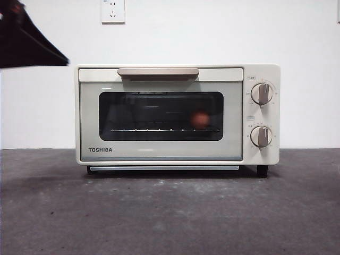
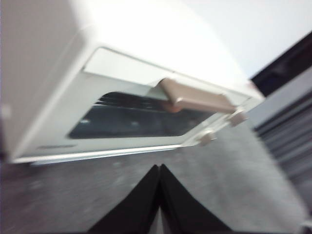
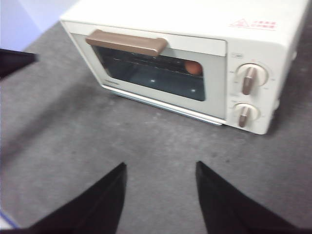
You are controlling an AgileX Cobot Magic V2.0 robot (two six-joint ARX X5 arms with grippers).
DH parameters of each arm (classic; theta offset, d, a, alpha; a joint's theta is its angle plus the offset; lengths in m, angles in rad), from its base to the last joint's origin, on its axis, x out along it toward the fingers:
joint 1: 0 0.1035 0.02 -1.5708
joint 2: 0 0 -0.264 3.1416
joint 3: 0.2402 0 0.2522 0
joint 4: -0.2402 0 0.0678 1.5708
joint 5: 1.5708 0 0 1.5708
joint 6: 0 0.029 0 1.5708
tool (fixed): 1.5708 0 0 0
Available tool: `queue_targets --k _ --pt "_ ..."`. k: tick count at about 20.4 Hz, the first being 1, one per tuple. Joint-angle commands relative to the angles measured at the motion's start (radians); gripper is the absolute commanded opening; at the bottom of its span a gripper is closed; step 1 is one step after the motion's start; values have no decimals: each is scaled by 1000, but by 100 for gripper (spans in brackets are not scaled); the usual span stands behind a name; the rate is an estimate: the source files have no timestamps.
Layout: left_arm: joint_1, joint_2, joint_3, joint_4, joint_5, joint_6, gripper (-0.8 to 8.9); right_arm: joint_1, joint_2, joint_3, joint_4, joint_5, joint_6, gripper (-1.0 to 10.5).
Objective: Eggoven
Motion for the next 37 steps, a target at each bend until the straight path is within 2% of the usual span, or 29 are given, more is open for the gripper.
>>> queue_targets --k 1,4,8,17,34,35,37 --pt "-8 -112 13 -148 -98 137 7 6 27 17 14 31 -58 136" --pt "-8 -229 13 -275 -189 193 7 6 61 16 19 61 -87 10" --pt "-8 -359 13 -401 -281 249 7 6 110 9 60 61 -101 5" --pt "-8 -476 13 -463 -285 254 7 6 180 8 129 58 -89 5" --pt "-9 -477 13 -462 -285 253 7 6 172 8 157 58 -92 5" --pt "-13 -485 13 -465 -285 263 7 6 172 8 157 58 -92 5" --pt "-11 -507 13 -464 -286 346 7 6 172 8 157 58 -92 5"
